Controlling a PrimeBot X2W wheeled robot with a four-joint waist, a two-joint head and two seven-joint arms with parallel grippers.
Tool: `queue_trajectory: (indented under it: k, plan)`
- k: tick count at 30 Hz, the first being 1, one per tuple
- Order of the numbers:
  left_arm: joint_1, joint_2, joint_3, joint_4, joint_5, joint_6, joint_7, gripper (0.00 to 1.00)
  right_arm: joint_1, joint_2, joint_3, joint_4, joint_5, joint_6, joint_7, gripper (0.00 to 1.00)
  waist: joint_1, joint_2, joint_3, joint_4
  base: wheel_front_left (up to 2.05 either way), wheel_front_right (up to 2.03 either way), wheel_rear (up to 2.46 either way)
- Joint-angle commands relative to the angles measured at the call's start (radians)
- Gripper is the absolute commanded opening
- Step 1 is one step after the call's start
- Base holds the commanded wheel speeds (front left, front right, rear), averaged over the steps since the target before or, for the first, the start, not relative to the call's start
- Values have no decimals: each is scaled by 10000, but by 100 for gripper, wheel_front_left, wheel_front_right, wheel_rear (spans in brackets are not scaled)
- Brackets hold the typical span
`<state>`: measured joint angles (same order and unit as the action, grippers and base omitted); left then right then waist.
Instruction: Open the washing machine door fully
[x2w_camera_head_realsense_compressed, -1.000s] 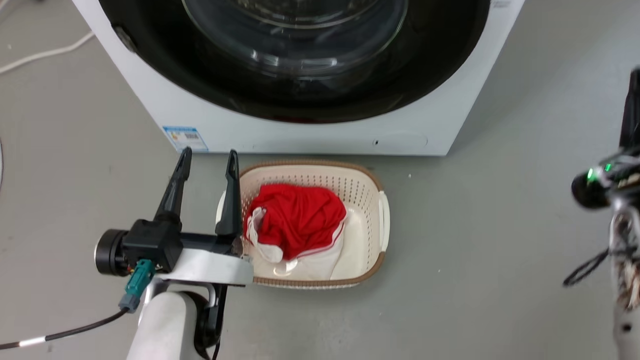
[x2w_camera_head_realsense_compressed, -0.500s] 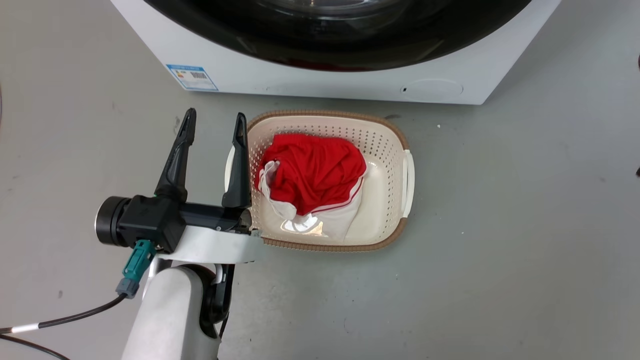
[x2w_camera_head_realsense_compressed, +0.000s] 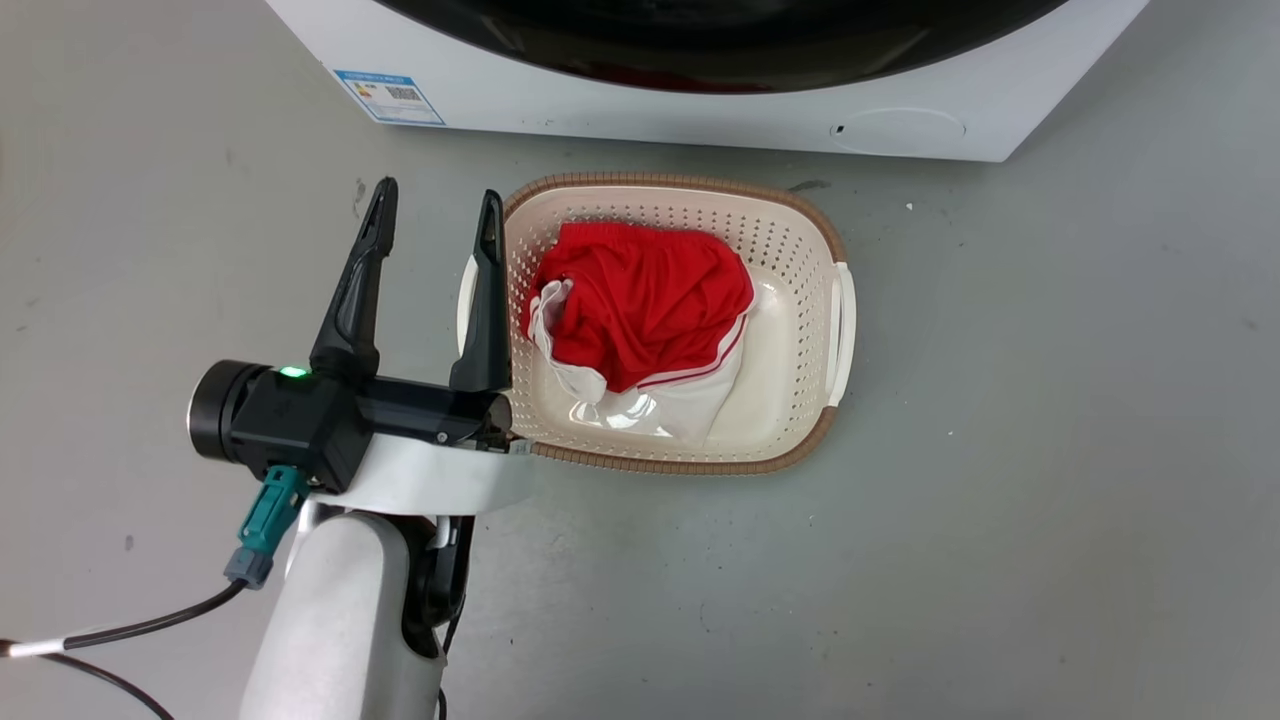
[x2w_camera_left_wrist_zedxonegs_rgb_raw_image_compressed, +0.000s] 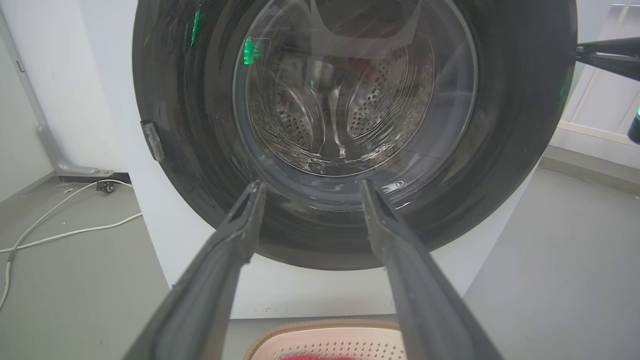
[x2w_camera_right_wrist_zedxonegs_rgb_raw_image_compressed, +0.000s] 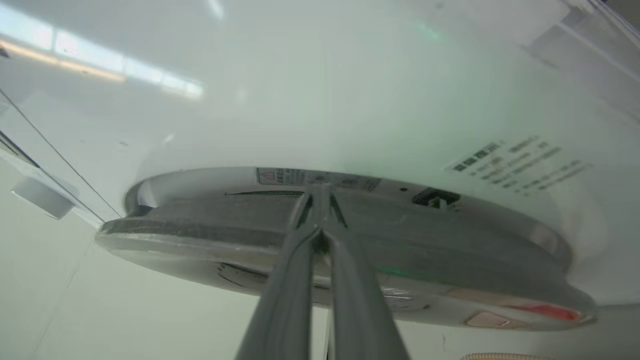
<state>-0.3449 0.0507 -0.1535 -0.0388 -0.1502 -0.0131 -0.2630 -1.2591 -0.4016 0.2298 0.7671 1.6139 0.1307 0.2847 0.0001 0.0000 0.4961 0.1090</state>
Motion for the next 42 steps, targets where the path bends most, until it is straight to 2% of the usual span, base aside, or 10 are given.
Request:
queue_trajectory:
  k: [1,11,17,30,42]
  plan:
    - [-140,-7,-12,-46,48,25,-27,100,-188,57,57,81,-74,0,52,0,-1,0,59,27,0,0,0]
    - [-310,-7,-70,-215,76,79,-27,100,-979,275,520,779,-273,0,645,0,-1,0,499,99,0,0,0]
    - [-378,-8,-135,-183,61,112,-27,100,-1053,350,480,425,135,6,1435,0,-1,0,635,58,0,0,0]
    - [-429,-7,-126,-36,73,101,-27,100,267,-165,497,-898,1239,-1,3239,0,-1,0,323,-164,0,0,0]
    - [186,-7,-148,366,167,66,-27,100,2536,59,985,-2076,2064,0,4073,0,-1,0,-1083,-406,0,0,0]
